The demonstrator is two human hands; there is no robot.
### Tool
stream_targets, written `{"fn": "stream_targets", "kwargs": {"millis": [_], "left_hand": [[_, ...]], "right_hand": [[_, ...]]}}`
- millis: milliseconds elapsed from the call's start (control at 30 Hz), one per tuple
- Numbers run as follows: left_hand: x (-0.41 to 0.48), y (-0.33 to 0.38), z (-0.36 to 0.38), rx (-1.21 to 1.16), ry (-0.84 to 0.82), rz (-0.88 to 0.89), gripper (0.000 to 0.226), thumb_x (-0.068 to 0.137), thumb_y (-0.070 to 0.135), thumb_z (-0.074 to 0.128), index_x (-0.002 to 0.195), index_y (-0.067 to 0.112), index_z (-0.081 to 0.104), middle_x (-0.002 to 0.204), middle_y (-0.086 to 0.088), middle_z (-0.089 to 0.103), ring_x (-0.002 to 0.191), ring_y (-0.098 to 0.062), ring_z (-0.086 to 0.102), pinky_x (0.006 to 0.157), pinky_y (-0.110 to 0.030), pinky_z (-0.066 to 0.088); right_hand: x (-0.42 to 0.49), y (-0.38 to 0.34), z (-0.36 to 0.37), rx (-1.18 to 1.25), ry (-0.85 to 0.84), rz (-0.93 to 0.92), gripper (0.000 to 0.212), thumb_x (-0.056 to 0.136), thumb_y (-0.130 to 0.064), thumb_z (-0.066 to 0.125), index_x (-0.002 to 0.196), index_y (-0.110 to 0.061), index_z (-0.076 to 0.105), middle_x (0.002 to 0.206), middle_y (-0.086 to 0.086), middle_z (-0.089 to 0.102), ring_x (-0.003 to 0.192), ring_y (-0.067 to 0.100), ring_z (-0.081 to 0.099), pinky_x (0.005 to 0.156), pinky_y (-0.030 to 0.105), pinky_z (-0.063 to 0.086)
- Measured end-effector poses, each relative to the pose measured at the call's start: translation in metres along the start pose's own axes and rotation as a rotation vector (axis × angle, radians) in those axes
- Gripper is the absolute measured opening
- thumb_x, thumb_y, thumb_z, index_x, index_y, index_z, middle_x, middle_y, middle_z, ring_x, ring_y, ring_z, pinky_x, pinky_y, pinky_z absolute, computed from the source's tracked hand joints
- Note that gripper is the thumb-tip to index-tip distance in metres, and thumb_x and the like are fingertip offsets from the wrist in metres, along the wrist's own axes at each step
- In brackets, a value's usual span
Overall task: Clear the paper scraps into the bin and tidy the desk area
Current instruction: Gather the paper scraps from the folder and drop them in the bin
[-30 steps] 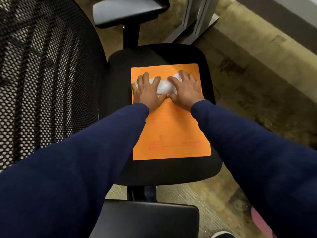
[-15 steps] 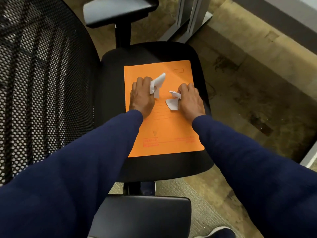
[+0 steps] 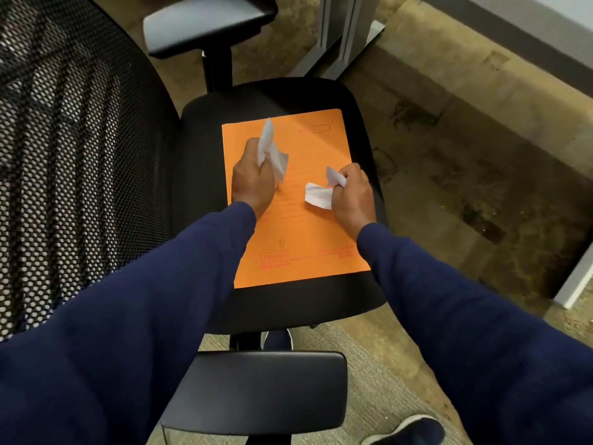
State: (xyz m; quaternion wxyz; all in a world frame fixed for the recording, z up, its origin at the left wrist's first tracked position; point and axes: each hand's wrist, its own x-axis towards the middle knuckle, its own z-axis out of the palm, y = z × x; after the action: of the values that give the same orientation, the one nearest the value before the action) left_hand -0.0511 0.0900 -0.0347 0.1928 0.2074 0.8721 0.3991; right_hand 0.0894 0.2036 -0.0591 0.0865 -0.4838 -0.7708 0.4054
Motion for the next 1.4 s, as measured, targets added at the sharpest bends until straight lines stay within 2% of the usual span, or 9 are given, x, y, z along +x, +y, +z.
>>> {"fn": "stream_targets", "kwargs": {"millis": [300,433,567,833,1000,1067,1200,1267,1400], "left_hand": [[-0.007,0.005,-0.01,-0.248,0.075,-0.151,0.028,0.095,0.017,0.035,0.108,0.025,0.059,0.093,0.004,0.058,0.088,-0.021,0.059,0.078,-0.042,0.056],[-0.014,0.01,-0.013,-0.36,0.021,-0.194,0.033,0.096,0.013,0.037,0.105,0.033,0.062,0.095,0.004,0.062,0.083,-0.016,0.056,0.072,-0.035,0.052],[-0.017,0.013,-0.014,-0.357,-0.022,-0.145,0.029,0.094,0.017,0.04,0.108,0.019,0.065,0.099,-0.012,0.063,0.081,-0.02,0.053,0.067,-0.033,0.045],[-0.022,0.032,-0.013,-0.424,0.033,-0.108,0.023,0.095,0.012,0.037,0.102,0.006,0.058,0.09,-0.006,0.054,0.079,-0.019,0.048,0.065,-0.033,0.043],[-0.027,0.045,-0.007,-0.431,0.035,-0.125,0.031,0.1,0.015,0.034,0.117,0.022,0.059,0.101,0.002,0.059,0.088,-0.012,0.057,0.068,-0.023,0.052],[-0.029,0.049,-0.003,-0.391,0.039,-0.12,0.031,0.101,0.016,0.032,0.116,0.024,0.059,0.095,0.005,0.057,0.084,-0.01,0.054,0.064,-0.02,0.048],[-0.039,0.056,0.007,-0.337,0.07,-0.126,0.032,0.099,0.016,0.033,0.081,0.036,0.052,0.083,0.012,0.051,0.077,-0.008,0.048,0.069,-0.026,0.043],[-0.041,0.055,0.011,-0.224,0.05,-0.082,0.025,0.094,0.021,0.033,0.083,0.025,0.055,0.083,0.006,0.052,0.076,-0.016,0.049,0.068,-0.033,0.043],[-0.044,0.035,0.014,0.327,-0.097,0.286,0.024,0.094,0.024,0.043,0.096,0.008,0.061,0.114,-0.012,0.053,0.083,-0.037,0.057,0.07,-0.044,0.05]], "right_hand": [[-0.01,0.0,-0.004,0.066,0.021,0.072,0.016,0.094,0.0,0.042,0.089,-0.014,0.048,0.101,0.008,0.052,0.087,0.022,0.05,0.061,0.029,0.034],[-0.016,-0.002,-0.006,0.102,0.016,0.075,0.015,0.093,0.0,0.042,0.088,-0.012,0.05,0.099,0.008,0.052,0.082,0.02,0.047,0.055,0.025,0.033],[-0.022,-0.002,-0.007,0.101,0.01,0.079,0.015,0.095,-0.001,0.042,0.088,-0.012,0.05,0.098,0.007,0.052,0.081,0.019,0.047,0.054,0.023,0.032],[-0.032,-0.002,-0.013,0.086,0.015,0.071,0.015,0.099,-0.004,0.042,0.091,-0.015,0.049,0.094,0.004,0.05,0.079,0.018,0.046,0.053,0.023,0.032],[-0.035,0.003,-0.023,0.135,0.013,0.084,0.015,0.098,-0.005,0.04,0.089,-0.014,0.048,0.087,0.004,0.05,0.071,0.015,0.043,0.052,0.027,0.031],[-0.037,0.005,-0.028,0.16,0.017,0.086,0.016,0.095,-0.003,0.039,0.086,-0.014,0.046,0.085,0.004,0.049,0.067,0.014,0.041,0.052,0.029,0.031],[-0.042,0.013,-0.041,0.185,0.012,0.109,0.016,0.095,-0.005,0.037,0.089,-0.011,0.05,0.083,0.002,0.05,0.066,0.013,0.043,0.053,0.03,0.033],[-0.044,0.018,-0.046,0.184,-0.002,0.107,0.016,0.096,-0.006,0.038,0.097,-0.007,0.054,0.087,0.006,0.054,0.069,0.015,0.047,0.054,0.03,0.036],[-0.045,0.029,-0.052,0.183,-0.029,0.064,0.016,0.098,-0.007,0.039,0.095,-0.006,0.056,0.088,0.011,0.058,0.071,0.017,0.049,0.055,0.03,0.037]]}}
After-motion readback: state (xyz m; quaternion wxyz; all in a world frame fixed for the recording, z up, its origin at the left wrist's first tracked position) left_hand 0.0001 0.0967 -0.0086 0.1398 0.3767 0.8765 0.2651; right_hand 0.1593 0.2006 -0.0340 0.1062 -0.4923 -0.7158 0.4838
